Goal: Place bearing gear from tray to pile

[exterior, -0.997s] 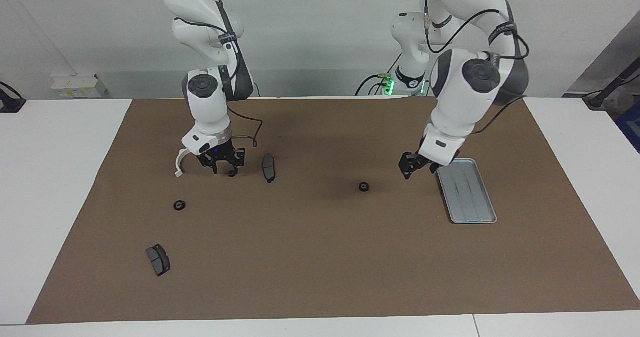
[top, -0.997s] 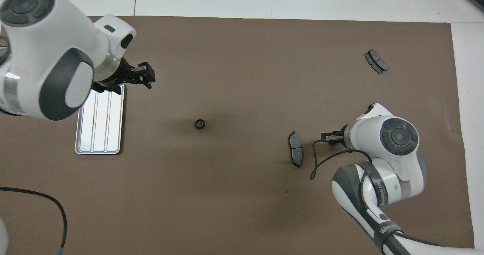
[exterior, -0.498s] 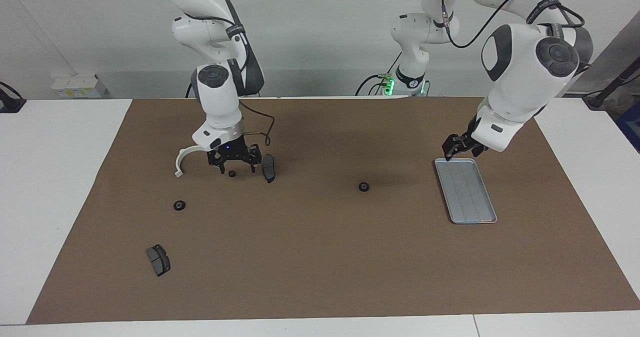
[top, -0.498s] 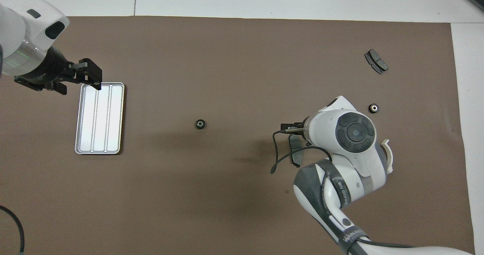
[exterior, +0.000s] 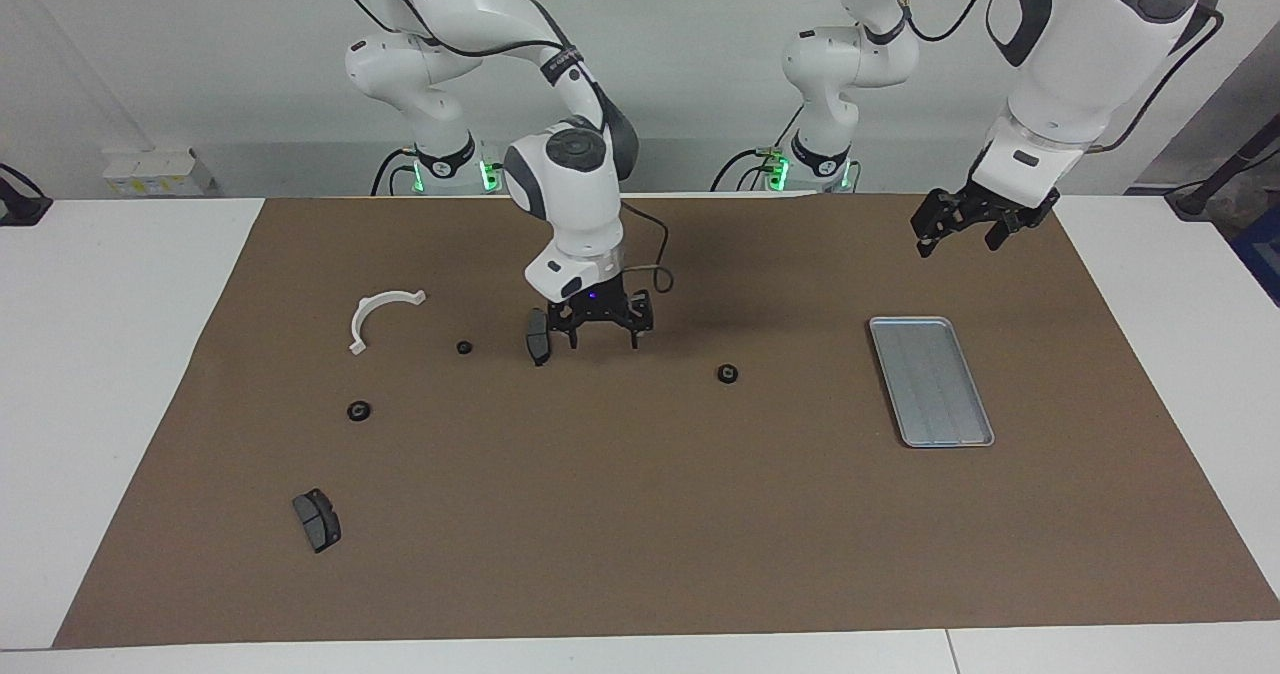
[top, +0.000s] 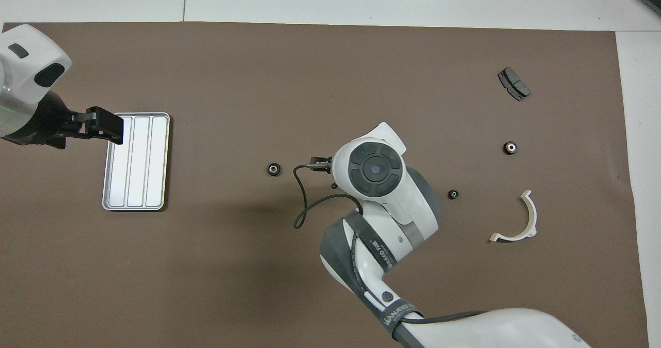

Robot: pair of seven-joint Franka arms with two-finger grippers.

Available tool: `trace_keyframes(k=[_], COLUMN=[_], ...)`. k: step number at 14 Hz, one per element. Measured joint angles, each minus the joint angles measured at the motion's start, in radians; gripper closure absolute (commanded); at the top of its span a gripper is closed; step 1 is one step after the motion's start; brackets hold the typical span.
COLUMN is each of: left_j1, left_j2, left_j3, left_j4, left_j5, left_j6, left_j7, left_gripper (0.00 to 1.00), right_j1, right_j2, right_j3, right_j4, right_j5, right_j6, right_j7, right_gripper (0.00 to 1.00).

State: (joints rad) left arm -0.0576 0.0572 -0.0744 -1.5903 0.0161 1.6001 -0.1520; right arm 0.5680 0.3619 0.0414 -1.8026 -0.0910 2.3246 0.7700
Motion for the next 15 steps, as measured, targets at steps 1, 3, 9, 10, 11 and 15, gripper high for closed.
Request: trace_keyframes(k=[1, 3, 9, 10, 11, 15], left_j1=[0.000, 0.000, 0.000, 0.000, 0.000, 0.000], left_j2=[0.000, -0.001, -0.003, -0.003, -0.004, -0.005], left_j3=[0.000, -0.001, -0.002, -0.002, -0.002, -0.001], left_j4=[-0.006, -0.010, -0.010, -0.010, -0.010, -0.010], left_j5=[0.000, 0.000, 0.000, 0.000, 0.000, 0.000], left_j6=[0.006, 0.012, 0.016, 0.016, 0.016, 0.015], left_j7=[0.001, 0.003, 0.003, 0.003, 0.003, 0.003], left_gripper=[0.00, 0.00, 0.00, 0.00, 0.00, 0.00], right_j1=[0.024, 0.060, 0.112, 0.118, 0.128, 0.165], right_j2=[0.041, 0.128, 0.276, 0.288, 0.298, 0.329], right_j3=[0.000, 0.000, 0.000, 0.000, 0.000, 0.000], right_j4=[0.053, 0.158, 0.312, 0.316, 0.319, 0.325], right_j5=[-0.018, -0.027, -0.060, -0.061, -0.064, -0.095], right_j6=[-0.008, -0.017, -0.041, -0.034, -0.024, 0.019], right_j7=[0.038, 0.084, 0.118, 0.118, 0.118, 0.132], right_gripper=[0.00, 0.00, 0.00, 0.00, 0.00, 0.16])
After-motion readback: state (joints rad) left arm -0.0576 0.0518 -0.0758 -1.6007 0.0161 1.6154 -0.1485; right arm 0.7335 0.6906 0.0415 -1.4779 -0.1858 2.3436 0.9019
